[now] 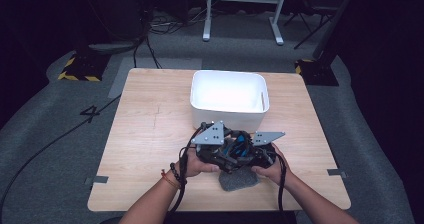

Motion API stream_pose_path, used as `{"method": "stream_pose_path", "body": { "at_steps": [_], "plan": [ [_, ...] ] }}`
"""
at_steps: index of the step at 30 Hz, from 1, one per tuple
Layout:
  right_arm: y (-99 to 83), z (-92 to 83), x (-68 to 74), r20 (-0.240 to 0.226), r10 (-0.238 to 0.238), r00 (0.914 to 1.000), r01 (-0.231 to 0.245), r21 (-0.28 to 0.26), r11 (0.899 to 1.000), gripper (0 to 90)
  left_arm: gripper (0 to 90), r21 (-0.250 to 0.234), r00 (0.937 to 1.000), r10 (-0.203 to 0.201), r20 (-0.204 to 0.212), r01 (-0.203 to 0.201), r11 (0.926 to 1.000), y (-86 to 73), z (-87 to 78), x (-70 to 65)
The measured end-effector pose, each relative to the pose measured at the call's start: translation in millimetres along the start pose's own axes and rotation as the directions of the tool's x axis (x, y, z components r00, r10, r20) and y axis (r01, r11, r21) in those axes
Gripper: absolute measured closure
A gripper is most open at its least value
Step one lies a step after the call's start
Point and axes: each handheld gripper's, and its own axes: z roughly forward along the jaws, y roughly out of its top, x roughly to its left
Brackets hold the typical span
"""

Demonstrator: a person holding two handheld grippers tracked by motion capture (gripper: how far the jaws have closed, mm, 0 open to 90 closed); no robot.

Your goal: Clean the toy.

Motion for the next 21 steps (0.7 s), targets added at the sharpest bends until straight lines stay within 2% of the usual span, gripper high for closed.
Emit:
{"method": "stream_pose_path", "body": {
  "at_steps": [2,4,7,9,14,16,21],
  "plan": [
    [-0.7,0.0,-4.4,0.004,0.032,0.9995,-0.032,-0.009,0.999,76.7,25.1,-0.007,0.9996,0.008,0.027,-0.007,0.9999,2.0,4.1,-3.5],
    [-1.6,0.8,-5.1,-0.001,0.04,0.9992,-0.04,-0.009,0.999,76.8,25.1,-0.011,0.9991,0.019,0.039,-0.019,0.9998,4.3,7.1,-6.6],
    [-2.8,2.2,-1.7,-0.066,0.032,0.9973,-0.033,-0.016,0.999,77.0,25.2,-0.012,0.9988,0.024,0.043,-0.024,0.9997,4.8,7.6,-7.2],
    [-2.2,2.4,2.9,-0.101,0.017,0.9947,-0.019,-0.022,1.0,77.5,25.1,-0.022,0.9993,0.012,0.034,-0.011,0.9997,3.7,4.7,-4.1],
    [-5.2,1.9,3.6,-0.129,0.024,0.9914,-0.026,-0.013,1.0,77.6,25.1,-0.02,0.9993,0.01,-0.036,-0.011,0.9997,1.8,-8.4,4.1],
    [-6.2,1.5,3.7,-0.135,0.018,0.9907,-0.019,-0.004,1.0,77.6,25.1,-0.011,0.9968,0.017,-0.079,-0.018,0.9998,-0.1,-13.6,7.2],
    [-5.0,-4.5,13.1,-0.171,-0.022,0.985,0.021,-0.007,1.0,77.5,25.2,-0.001,0.9916,-0.004,-0.129,0.004,1.0,-6.5,-22.1,16.1]
  ]
}}
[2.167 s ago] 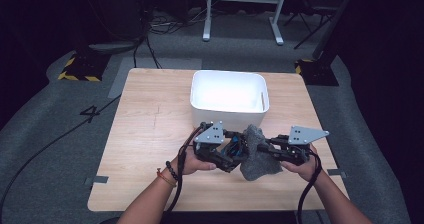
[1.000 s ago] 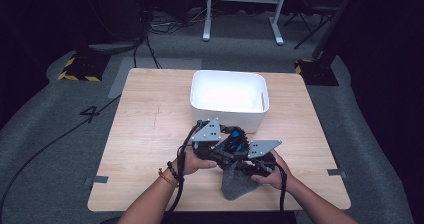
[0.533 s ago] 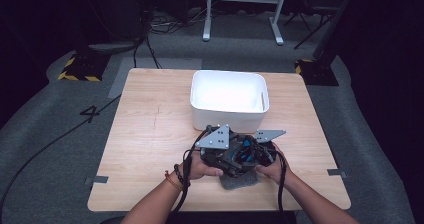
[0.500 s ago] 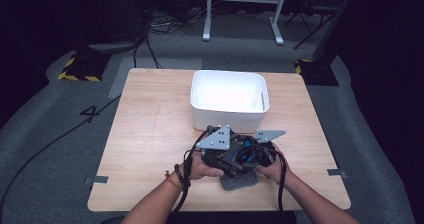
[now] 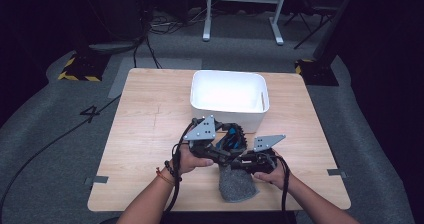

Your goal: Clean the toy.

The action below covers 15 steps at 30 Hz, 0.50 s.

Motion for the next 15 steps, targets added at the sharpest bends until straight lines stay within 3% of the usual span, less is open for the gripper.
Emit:
{"method": "stream_pose_path", "body": {
  "at_steps": [5,8,15],
  "plan": [
    [4.4,-20.3,7.6,-0.016,-0.046,0.9988,0.045,-0.056,0.997,77.5,25.2,0.019,0.9994,-0.017,-0.029,0.018,0.9997,-6.3,-1.6,6.7],
    [10.0,-40.7,8.1,-0.002,-0.068,0.9977,0.067,-0.128,0.99,77.4,25.2,0.03,0.9994,-0.035,0.0,0.035,0.9989,-10.5,1.6,7.3],
    [25.8,-84.5,10.4,0.12,-0.099,0.9878,0.126,-0.246,0.961,77.5,25.1,0.069,0.9977,-0.027,0.063,0.023,0.9974,-11.6,15.6,-0.5]
  ]
}}
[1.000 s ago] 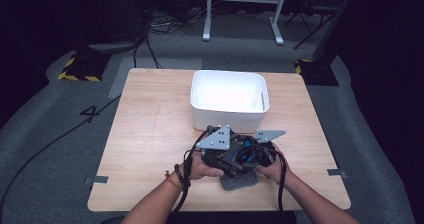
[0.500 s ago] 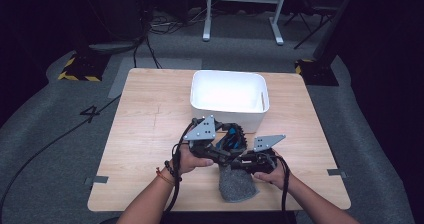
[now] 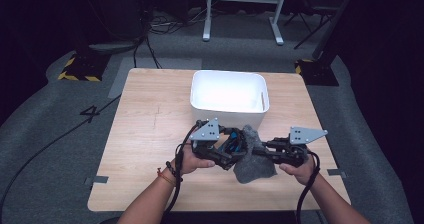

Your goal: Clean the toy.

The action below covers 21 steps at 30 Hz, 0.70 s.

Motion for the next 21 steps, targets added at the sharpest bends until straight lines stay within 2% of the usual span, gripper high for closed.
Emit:
{"method": "stream_pose_path", "body": {
  "at_steps": [5,6,8,10,12,15,18,20,21],
  "plan": [
    [10.3,-12.6,0.0,0.058,-0.021,0.9981,0.023,-0.042,0.999,77.4,25.1,0.027,0.9996,0.009,0.026,-0.01,0.9996,-1.5,8.1,-3.7],
    [10.6,-11.6,0.1,0.068,-0.025,0.9974,0.027,-0.035,0.999,77.5,25.2,0.024,0.9994,0.011,0.032,-0.011,0.9996,-0.9,9.0,-4.8],
    [8.4,-5.4,1.4,0.057,-0.031,0.9979,0.032,-0.006,0.999,77.6,25.2,0.007,0.9994,0.008,0.034,-0.008,0.9999,1.8,9.0,-7.1],
    [3.2,3.0,1.6,0.042,-0.011,0.9991,0.01,0.018,1.0,77.5,25.2,-0.003,0.9997,0.019,0.018,-0.019,0.9998,5.0,6.7,-8.4],
    [-2.2,9.4,0.1,0.017,0.013,0.9998,-0.014,0.034,0.999,77.5,25.1,-0.023,0.9999,0.009,0.012,-0.009,0.9997,6.7,3.4,-8.0],
    [-7.3,19.7,2.8,0.007,-0.006,1.0,0.006,0.101,0.995,77.4,25.1,-0.038,0.9999,0.007,-0.013,-0.008,0.9993,8.1,0.1,-7.8],
    [-17.5,36.1,9.8,-0.037,-0.045,0.9983,0.053,0.242,0.969,77.0,25.2,-0.062,0.9996,-0.007,-0.028,0.005,0.9981,9.9,-5.7,-6.0],
    [-23.0,44.9,15.4,-0.067,-0.079,0.9946,0.097,0.336,0.937,76.8,25.2,-0.064,0.9992,-0.003,-0.039,0.001,0.998,10.8,-9.6,-5.4],
    [-25.1,47.4,15.3,-0.068,-0.075,0.9949,0.094,0.367,0.925,76.8,25.2,-0.06,0.999,-0.003,-0.044,0.0,0.9982,10.7,-11.6,-4.9]
  ]
}}
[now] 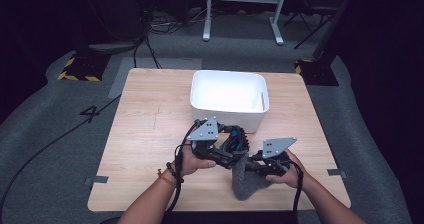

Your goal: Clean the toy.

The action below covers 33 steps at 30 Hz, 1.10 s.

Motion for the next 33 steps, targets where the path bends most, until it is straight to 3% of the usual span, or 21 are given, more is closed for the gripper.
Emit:
{"method": "stream_pose_path", "body": {
  "at_steps": [1,3,5,7,9,14,18,20,22,24,27,29,30,32,33],
  "plan": [
    [-1.7,2.3,-2.0,0.002,0.005,1.0,-0.005,0.038,0.999,76.6,25.2,0.003,1.0,-0.004,-0.006,0.004,1.0,-0.3,-2.4,1.4],
    [-8.5,3.7,-10.0,0.052,0.0,0.9987,-0.005,0.095,0.995,76.3,25.2,0.016,0.9997,-0.007,-0.023,0.007,0.9998,-1.8,-6.5,3.2],
    [-18.7,-0.6,-22.5,0.072,0.037,0.9967,-0.046,0.133,0.99,74.7,25.2,0.045,0.9986,-0.002,-0.053,0.005,0.999,-3.8,-12.1,4.2],
    [-30.8,-10.0,-34.1,0.147,0.05,0.9878,-0.075,0.165,0.984,72.8,25.2,0.085,0.9966,0.011,-0.082,-0.004,0.9964,-5.4,-18.8,4.8],
    [-39.5,-18.6,-42.9,0.172,0.081,0.9817,-0.11,0.17,0.979,68.9,25.2,0.12,0.9941,0.014,-0.107,-0.001,0.9927,-8.7,-25.9,5.1],
    [-53.0,-35.9,-57.2,0.201,0.091,0.9754,-0.137,0.229,0.964,43.0,25.1,0.208,0.9862,0.012,-0.165,0.023,0.9778,-25.2,-49.5,3.0],
    [-47.1,-48.9,-55.4,0.256,0.082,0.9632,-0.132,0.185,0.974,27.2,25.2,0.25,0.9785,0.005,-0.206,0.048,0.967,-37.6,-62.3,2.9],
    [-39.9,-57.7,-53.9,0.279,0.108,0.9542,-0.144,0.112,0.983,25.0,25.2,0.281,0.9747,0.008,-0.223,0.057,0.958,-44.2,-64.2,3.2],
    [-32.0,-67.2,-50.4,0.285,0.138,0.9487,-0.148,0.017,0.989,24.5,25.1,0.301,0.9719,0.006,-0.235,0.067,0.9511,-51.4,-64.6,5.1],
    [-27.0,-72.0,-47.4,0.313,0.137,0.9399,-0.134,-0.031,0.991,24.2,25.1,0.308,0.9713,-0.006,-0.238,0.082,0.9479,-57.4,-64.3,8.9],
    [-21.4,-75.7,-44.6,0.34,0.14,0.9298,-0.121,-0.078,0.99,25.4,25.1,0.307,0.9686,-0.025,-0.247,0.103,0.946,-62.9,-63.6,14.8],
    [-19.6,-76.7,-45.0,0.353,0.144,0.9245,-0.117,-0.097,0.988,32.8,25.1,0.305,0.9697,-0.03,-0.242,0.106,0.9466,-64.5,-62.6,16.6],
    [-18.8,-76.5,-45.2,0.37,0.15,0.9171,-0.12,-0.103,0.987,35.0,25.1,0.304,0.9699,-0.028,-0.242,0.103,0.9472,-65.1,-61.9,17.0],
    [-18.0,-76.4,-48.5,0.416,0.172,0.8929,-0.138,-0.112,0.984,32.7,25.1,0.298,0.9714,-0.032,-0.235,0.103,0.949,-65.9,-60.8,18.2],
    [-18.3,-77.0,-50.9,0.423,0.189,0.8865,-0.149,-0.124,0.981,32.6,25.1,0.294,0.9719,-0.035,-0.233,0.105,0.9499,-66.2,-60.8,18.5]
  ]
}}
